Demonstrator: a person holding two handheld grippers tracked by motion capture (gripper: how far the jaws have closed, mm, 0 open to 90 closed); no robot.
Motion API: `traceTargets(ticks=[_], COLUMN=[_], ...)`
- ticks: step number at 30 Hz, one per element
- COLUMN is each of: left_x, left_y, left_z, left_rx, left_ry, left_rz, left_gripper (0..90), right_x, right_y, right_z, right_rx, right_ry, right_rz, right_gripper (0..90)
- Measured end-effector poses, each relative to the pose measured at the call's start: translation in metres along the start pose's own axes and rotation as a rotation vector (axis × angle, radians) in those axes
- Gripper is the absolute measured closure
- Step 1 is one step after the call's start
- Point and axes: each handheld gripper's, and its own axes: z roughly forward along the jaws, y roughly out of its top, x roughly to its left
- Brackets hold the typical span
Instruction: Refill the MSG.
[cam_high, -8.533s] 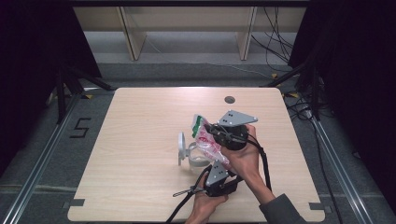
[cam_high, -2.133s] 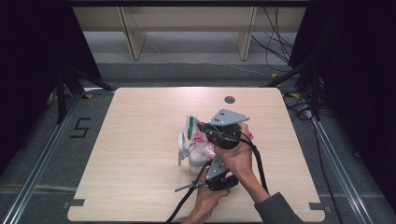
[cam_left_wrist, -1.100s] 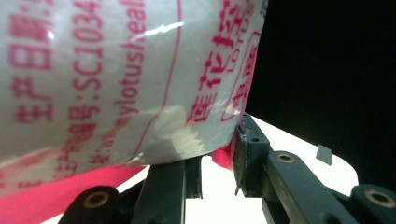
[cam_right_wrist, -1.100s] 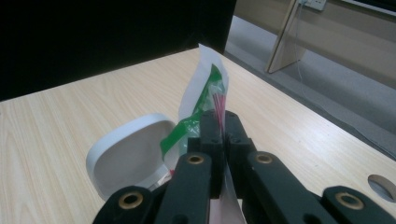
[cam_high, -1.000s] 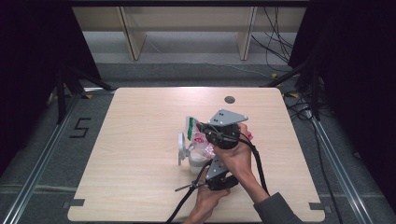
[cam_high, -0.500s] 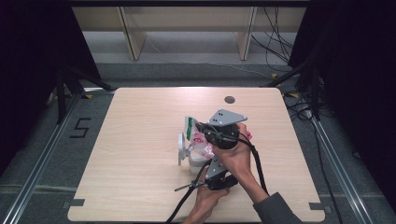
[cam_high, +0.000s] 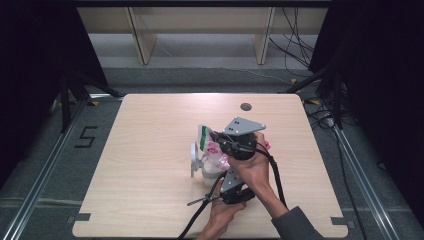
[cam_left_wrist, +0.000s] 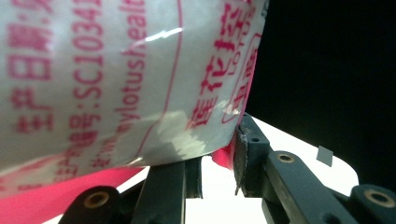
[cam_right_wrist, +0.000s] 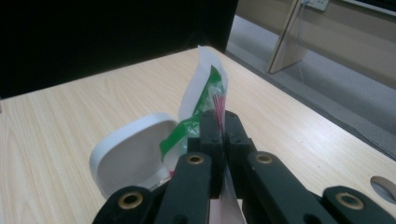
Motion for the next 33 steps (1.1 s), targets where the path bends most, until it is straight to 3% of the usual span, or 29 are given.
traceTargets(ticks=[9,16,18,21,31,33], left_x=[0.0004,0.0010,0.0011,0.0006,0.0009,0.0010], left_y=[0.0002,0.0013,0.0013,0.0010,0.0024,0.0017], left_z=[0.0003,-0.0001,0.0000,0.0003,0.0001,0.0004], left_rx=[0.000,0.001,0.001,-0.001,-0.007,-0.003], left_ry=[-0.002,-0.003,-0.004,-0.004,-0.002,-0.003], left_rz=[-0.006,-0.009,-0.010,-0.010,-0.008,-0.007], left_gripper=[74.8,74.8,74.8,74.8,74.9,74.9], right_x=[0.0009,0.0007,-0.0001,0.0006,0.0016,0.0012], right_y=[0.0003,0.0015,0.0013,0.0015,0.0028,0.0028], right_z=[0.0014,0.0021,0.0020,0.0021,0.0013,0.0020], right_rx=[0.021,0.016,-0.005,0.016,0.000,0.007], right_ry=[0.002,0.003,-0.017,-0.002,-0.005,-0.007], right_rz=[-0.006,-0.012,-0.009,-0.016,-0.009,-0.035], right_gripper=[90.0,90.0,90.0,89.9,90.0,90.0])
